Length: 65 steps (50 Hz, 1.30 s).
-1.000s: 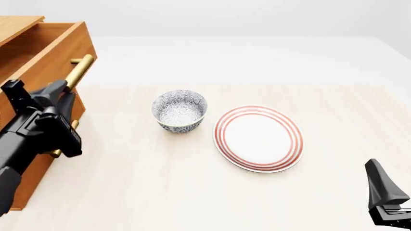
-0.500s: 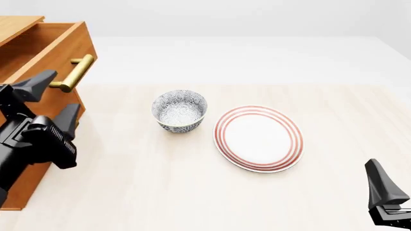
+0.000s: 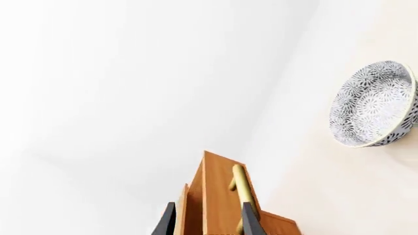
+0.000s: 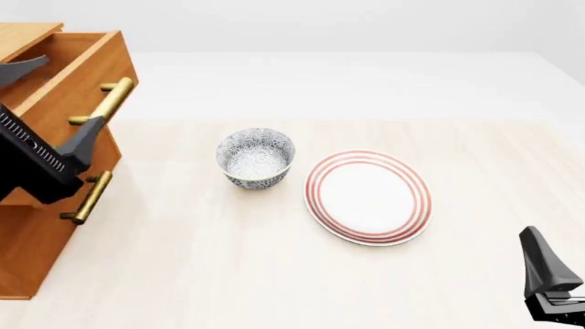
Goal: Open the top drawer of the cabinet.
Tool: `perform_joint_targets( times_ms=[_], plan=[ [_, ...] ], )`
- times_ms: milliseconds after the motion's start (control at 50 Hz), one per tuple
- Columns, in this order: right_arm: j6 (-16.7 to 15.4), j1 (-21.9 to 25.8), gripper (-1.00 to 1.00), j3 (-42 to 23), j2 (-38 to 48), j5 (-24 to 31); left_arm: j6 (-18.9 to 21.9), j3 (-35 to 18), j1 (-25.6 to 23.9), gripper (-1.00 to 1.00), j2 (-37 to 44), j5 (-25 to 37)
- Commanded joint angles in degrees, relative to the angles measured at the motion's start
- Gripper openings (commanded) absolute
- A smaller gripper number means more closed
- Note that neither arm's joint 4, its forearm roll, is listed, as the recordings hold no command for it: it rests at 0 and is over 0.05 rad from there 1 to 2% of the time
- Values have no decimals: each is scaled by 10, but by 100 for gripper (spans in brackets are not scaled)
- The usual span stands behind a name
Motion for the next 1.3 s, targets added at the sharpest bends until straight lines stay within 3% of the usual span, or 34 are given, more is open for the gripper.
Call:
perform_joint_targets(
  times_ms=[20, 80, 140, 220, 300, 360, 400, 440, 460, 540, 640, 700, 840, 920, 980, 1020, 1060, 1100, 1240, 1300],
  plan=[
    [0, 0, 100, 1, 0, 0, -109, -78, 8, 100, -11, 124],
    [0, 0, 100, 1, 0, 0, -138, -96, 15, 100, -12, 153],
    [0, 0, 100, 1, 0, 0, -198, -140, 6, 100, -2, 199],
    [0, 0, 100, 1, 0, -1, -208, -137, 19, 100, -8, 212],
    [0, 0, 100, 1, 0, 0, -266, -177, 14, 100, 9, 258],
    [0, 0, 100, 1, 0, 0, -288, -196, 38, 100, 9, 291],
    [0, 0, 100, 1, 0, 0, -325, -227, 16, 100, 22, 307],
    [0, 0, 100, 1, 0, 0, -338, -240, 33, 100, 28, 330],
    [0, 0, 100, 1, 0, 0, -370, -261, 22, 100, 39, 344],
    [0, 0, 100, 1, 0, 0, -387, -271, 49, 100, 47, 368],
    [0, 0, 100, 1, 0, 0, -469, -319, 45, 100, 73, 414],
    [0, 0, 100, 1, 0, 0, -483, -330, 74, 100, 82, 442],
    [0, 0, 100, 1, 0, 0, -542, -382, 56, 100, 117, 486],
    [0, 0, 100, 1, 0, 0, -546, -393, 66, 100, 129, 502],
    [0, 0, 100, 1, 0, 0, -588, -409, 52, 100, 149, 513],
    [0, 0, 100, 1, 0, 0, -580, -411, 68, 100, 154, 521],
    [0, 0, 100, 1, 0, 0, -611, -421, 48, 100, 176, 530],
    [0, 0, 100, 1, 0, 0, -597, -419, 79, 100, 173, 538],
    [0, 0, 100, 1, 0, 0, -615, -436, 93, 100, 192, 564],
    [0, 0, 100, 1, 0, 0, -652, -455, 73, 100, 207, 577]
  ],
)
